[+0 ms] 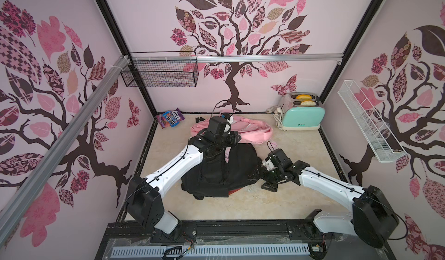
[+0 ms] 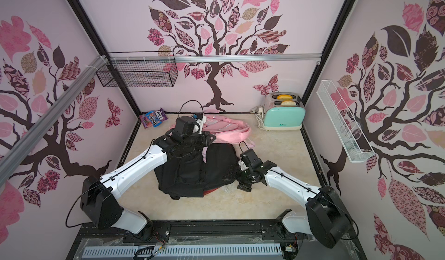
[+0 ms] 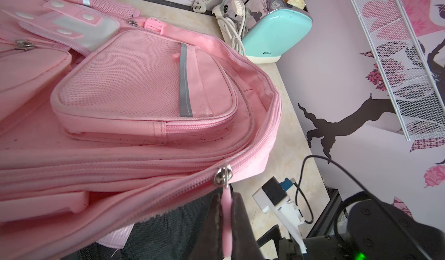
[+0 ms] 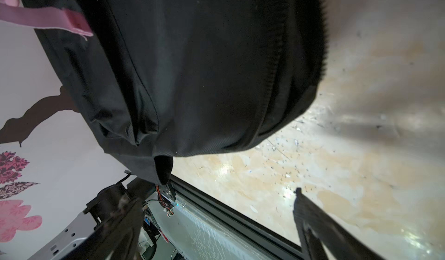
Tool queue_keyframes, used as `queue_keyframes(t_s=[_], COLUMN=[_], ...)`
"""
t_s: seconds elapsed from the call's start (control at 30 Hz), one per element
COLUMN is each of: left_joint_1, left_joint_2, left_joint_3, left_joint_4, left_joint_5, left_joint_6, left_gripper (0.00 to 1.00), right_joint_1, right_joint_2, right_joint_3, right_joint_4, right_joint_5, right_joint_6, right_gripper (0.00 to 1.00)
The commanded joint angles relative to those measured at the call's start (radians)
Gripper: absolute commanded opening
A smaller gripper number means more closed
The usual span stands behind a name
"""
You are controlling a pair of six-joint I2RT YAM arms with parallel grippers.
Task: Zip up the backpack
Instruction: Pick up the backpack from the backpack, then adjust the backpack at the center of the board.
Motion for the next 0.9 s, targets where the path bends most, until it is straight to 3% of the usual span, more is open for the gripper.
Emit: queue_keyframes(t_s=[0.0, 0.07, 0.17, 0.27, 0.3, 0.33, 0.4, 0.6, 0.87], left_joint_1=[0.014, 0.018, 0.023, 0.032, 0.035, 0.039, 0.042, 0.042, 0.04], left_joint_2=[-0.006, -0.001, 0.007, 0.015, 0.015, 0.013, 0.007, -0.049, -0.18], left_joint_3=[0.076, 0.113, 0.179, 0.257, 0.284, 0.307, 0.351, 0.426, 0.401], left_joint_4=[0.049, 0.026, -0.006, -0.047, -0.06, -0.072, -0.105, -0.195, -0.285], left_joint_5=[0.012, 0.011, 0.011, 0.012, 0.018, 0.021, 0.015, 0.015, -0.009], left_joint_6=[0.032, 0.042, 0.056, 0.069, 0.072, 0.077, 0.093, 0.115, 0.126], left_gripper=[0.0, 0.0, 0.0, 0.0, 0.0, 0.0, 0.0, 0.0, 0.0], right_joint_1=[0.002, 0.002, 0.001, 0.002, 0.002, 0.002, 0.0, -0.037, -0.128], right_joint_2=[0.054, 0.092, 0.144, 0.193, 0.206, 0.216, 0.233, 0.255, 0.263], right_joint_3=[-0.011, -0.028, -0.048, -0.058, -0.058, -0.062, -0.071, -0.14, -0.179], right_joint_4=[0.157, 0.25, 0.369, 0.482, 0.5, 0.524, 0.559, 0.658, 0.676], right_joint_5=[0.001, 0.009, 0.042, 0.057, 0.073, 0.088, 0.113, 0.175, 0.268], right_joint_6=[0.059, 0.085, 0.122, 0.161, 0.172, 0.183, 0.205, 0.293, 0.362], right_gripper=[0.98, 0.97, 0.81, 0.44, 0.25, 0.11, 0.0, 0.0, 0.0])
